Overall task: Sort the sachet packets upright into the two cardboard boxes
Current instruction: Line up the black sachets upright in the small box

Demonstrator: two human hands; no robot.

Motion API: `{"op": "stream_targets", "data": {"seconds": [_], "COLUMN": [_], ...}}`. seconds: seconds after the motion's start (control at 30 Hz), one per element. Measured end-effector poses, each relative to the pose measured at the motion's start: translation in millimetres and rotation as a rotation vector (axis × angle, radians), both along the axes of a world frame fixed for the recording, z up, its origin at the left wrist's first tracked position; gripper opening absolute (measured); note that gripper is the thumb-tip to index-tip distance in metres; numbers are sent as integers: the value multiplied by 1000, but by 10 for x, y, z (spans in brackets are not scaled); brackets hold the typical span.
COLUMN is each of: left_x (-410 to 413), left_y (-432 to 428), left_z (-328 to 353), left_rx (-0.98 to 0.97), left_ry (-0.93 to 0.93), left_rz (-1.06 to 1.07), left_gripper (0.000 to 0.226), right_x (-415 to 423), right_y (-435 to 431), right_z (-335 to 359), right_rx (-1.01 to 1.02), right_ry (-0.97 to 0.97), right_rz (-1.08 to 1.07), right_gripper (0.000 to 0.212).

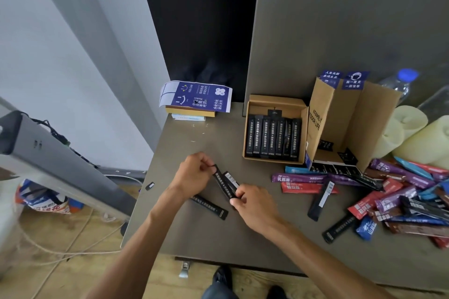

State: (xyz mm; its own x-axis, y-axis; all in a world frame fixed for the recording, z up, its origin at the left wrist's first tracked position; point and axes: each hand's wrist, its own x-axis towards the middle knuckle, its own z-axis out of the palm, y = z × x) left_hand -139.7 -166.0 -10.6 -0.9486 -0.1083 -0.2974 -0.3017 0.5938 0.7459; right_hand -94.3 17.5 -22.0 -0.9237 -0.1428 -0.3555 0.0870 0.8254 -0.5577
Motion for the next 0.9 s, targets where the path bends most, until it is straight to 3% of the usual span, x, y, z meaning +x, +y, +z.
{"op": "stream_targets", "data": {"seconds": [0.3,0.47,0.67,0.9], "left_x": [29,16,61,-236], "left_y": [242,416,735,1062], "left_z": [258,343,319,279], "left_rx": [273,227,332,201], "left_ry": [40,64,13,63], "left_rz": [-46,-70,-152,-100], "left_gripper": [11,19,13,14], "right_x": [-104,-106,-116,-148], "right_y": [301,444,609,946], "right_z": [252,309,368,343], "right_rx": [-242,-305,-382,-263], "right_ry": [-55,-55,-21,170], "right_rz": [-19,-59,-178,-240], "right_gripper": [18,14,18,14]}}
